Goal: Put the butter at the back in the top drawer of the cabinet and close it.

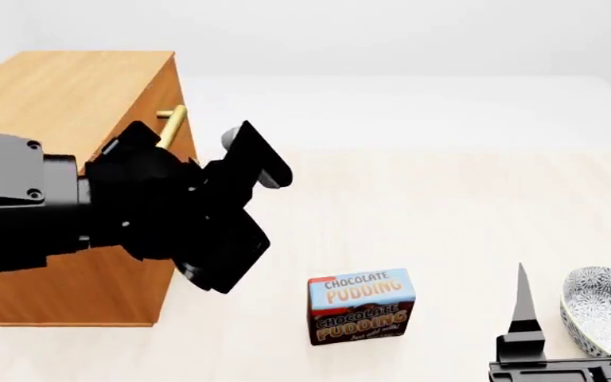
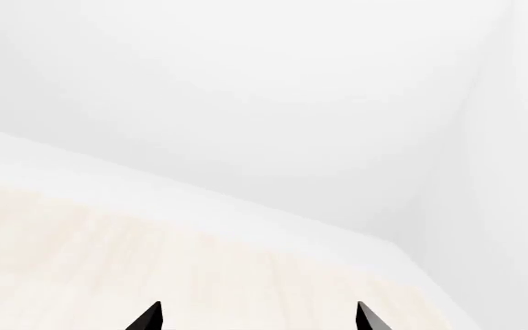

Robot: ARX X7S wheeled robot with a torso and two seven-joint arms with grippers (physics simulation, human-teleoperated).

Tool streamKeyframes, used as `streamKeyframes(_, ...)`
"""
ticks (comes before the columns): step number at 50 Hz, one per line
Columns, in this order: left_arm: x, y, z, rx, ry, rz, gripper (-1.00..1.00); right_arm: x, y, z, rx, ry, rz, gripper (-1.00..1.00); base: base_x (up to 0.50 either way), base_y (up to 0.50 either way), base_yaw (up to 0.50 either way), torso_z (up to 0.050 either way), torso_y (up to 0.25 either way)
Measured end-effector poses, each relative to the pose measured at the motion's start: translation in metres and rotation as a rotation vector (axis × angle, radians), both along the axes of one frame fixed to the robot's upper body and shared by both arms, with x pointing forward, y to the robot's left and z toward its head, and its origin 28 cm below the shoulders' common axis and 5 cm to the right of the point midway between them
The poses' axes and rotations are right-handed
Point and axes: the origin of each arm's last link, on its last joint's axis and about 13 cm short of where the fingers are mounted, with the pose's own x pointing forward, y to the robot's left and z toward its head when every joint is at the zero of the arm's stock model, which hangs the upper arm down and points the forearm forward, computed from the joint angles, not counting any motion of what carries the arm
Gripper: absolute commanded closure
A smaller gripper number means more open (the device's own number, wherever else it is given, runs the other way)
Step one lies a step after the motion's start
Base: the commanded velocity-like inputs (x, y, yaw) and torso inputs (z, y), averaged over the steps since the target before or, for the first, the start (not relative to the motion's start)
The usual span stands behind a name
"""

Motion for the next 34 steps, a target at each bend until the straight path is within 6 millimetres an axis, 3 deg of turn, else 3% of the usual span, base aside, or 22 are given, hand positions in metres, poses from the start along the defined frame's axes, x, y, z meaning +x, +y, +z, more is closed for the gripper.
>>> streamKeyframes(9, -0.033, -0.010, 0.012, -0.022, -0.057, -0.106, -1.00, 0.000, 0.000, 0.000, 0.001, -0.001, -0.001, -1.00, 0.00, 0.00, 0.00, 0.000, 0.000)
streamKeyframes(16, -0.058, -0.006, 0.020, -0.080, -0.140, -0.189, -1.00, -0.001, 0.000, -0.001, 0.007, -0.002, 0.003, -1.00, 0.00, 0.00, 0.00, 0.000, 0.000)
streamKeyframes(34, -0.117, 0.056, 0.050, -0.437, -0.419, -0.313, -1.00, -0.021, 0.004, -0.015, 0.033, 0.003, 0.054, -1.00, 0.00, 0.00, 0.00, 0.000, 0.000)
